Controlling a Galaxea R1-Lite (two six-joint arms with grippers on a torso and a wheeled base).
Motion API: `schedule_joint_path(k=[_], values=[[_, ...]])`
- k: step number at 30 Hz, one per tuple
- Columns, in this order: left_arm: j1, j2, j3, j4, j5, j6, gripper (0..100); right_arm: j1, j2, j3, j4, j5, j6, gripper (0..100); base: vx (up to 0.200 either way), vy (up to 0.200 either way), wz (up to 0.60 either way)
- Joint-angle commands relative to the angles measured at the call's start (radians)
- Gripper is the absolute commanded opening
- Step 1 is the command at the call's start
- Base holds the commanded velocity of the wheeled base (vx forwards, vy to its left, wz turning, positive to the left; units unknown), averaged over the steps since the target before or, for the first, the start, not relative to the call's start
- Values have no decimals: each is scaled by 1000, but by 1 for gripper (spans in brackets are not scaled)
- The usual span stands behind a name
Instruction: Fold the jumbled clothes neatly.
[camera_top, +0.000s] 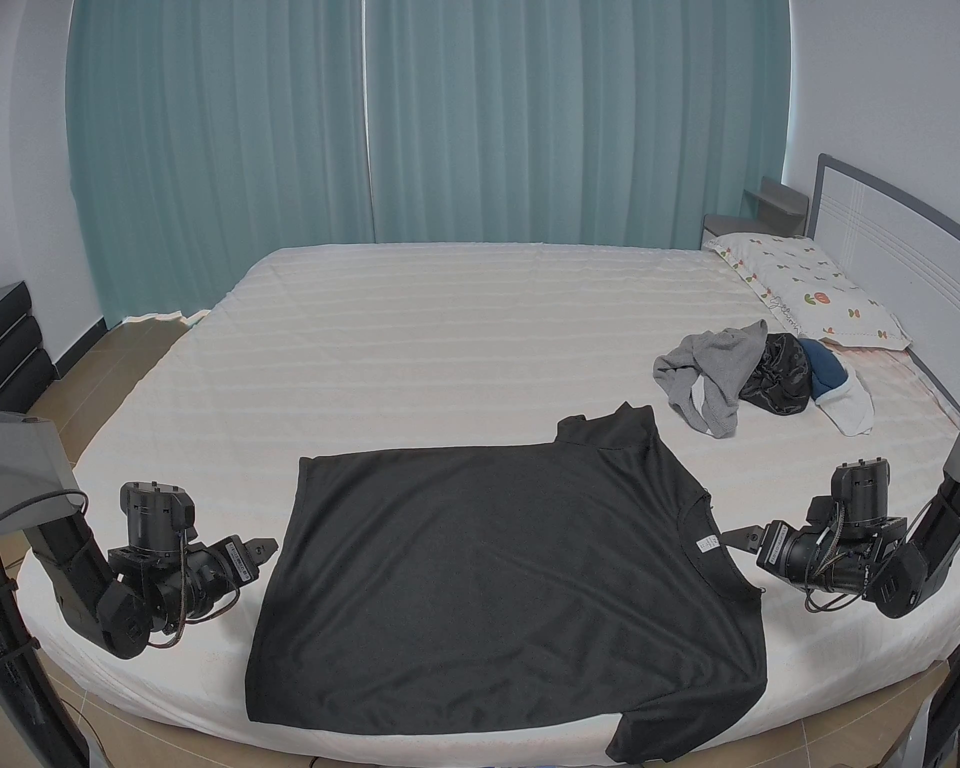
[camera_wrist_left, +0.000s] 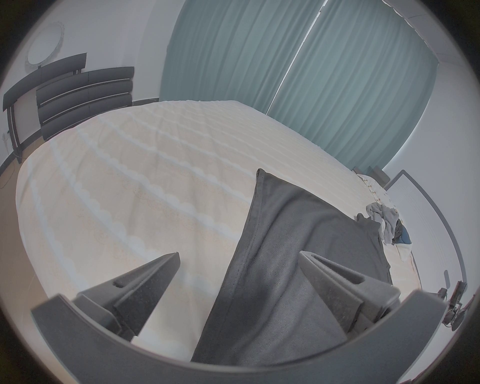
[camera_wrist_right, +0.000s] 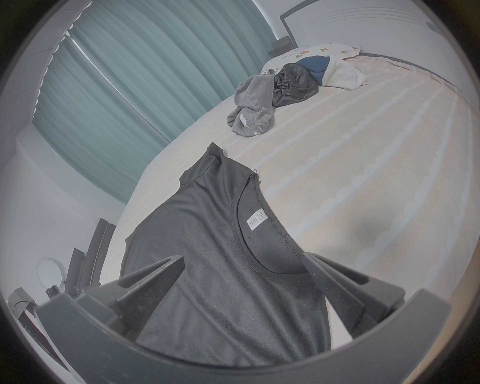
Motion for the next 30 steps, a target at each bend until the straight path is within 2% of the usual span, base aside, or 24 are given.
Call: schedule_joint_path(k=[1,10,15,21,30], values=[[0,3,-11,-2,1,0,100,0,2,2,0,0,0,100,0,0,0],[-2,18,-124,-2,4,-29,100,0,2,2,0,0,1,100,0,0,0],[-2,20,-135,0,1,-43,100,0,4,2,0,0,1,100,0,0,0],[-4,37,-144,-3,-8,-38,100,0,2,2,0,0,1,100,200,0,0],[-4,112,-236,-3,-28,-51,100,8,13,2,0,3,3,100,0,0,0]])
